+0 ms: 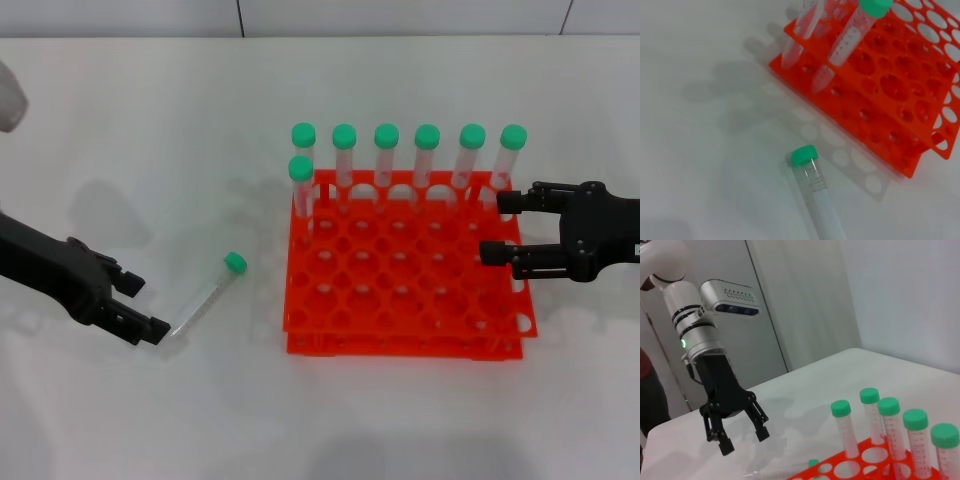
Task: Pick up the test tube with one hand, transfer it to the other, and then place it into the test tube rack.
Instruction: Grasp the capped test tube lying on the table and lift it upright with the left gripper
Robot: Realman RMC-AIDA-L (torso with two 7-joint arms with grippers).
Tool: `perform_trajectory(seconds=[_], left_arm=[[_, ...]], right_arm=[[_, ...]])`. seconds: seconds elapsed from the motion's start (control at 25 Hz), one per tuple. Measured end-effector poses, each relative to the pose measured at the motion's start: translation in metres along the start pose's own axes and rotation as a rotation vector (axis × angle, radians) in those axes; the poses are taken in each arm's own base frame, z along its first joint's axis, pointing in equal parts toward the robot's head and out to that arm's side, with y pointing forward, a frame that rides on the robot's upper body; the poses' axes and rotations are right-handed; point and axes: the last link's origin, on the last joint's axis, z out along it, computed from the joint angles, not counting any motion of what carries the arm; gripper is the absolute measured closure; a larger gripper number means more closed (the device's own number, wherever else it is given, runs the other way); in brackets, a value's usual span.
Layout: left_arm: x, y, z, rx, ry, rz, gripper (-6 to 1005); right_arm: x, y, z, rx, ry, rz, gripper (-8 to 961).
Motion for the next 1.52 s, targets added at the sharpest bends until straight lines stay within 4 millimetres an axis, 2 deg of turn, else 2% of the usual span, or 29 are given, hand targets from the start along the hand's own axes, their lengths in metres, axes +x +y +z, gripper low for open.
perform_trajectory(seconds=[0.76, 1.52], left_arm=[[0.013, 0.005, 0.027, -0.021, -0.115, 0.013, 112], [0.016, 0.002, 0.029, 0.002, -0.108, 0.012, 111]], right_arm=[[0.0, 0.0, 0.0, 0.001, 0.0, -0.003, 163], [0.001, -0.001, -0.001, 0.006, -0.004, 0.0, 166]])
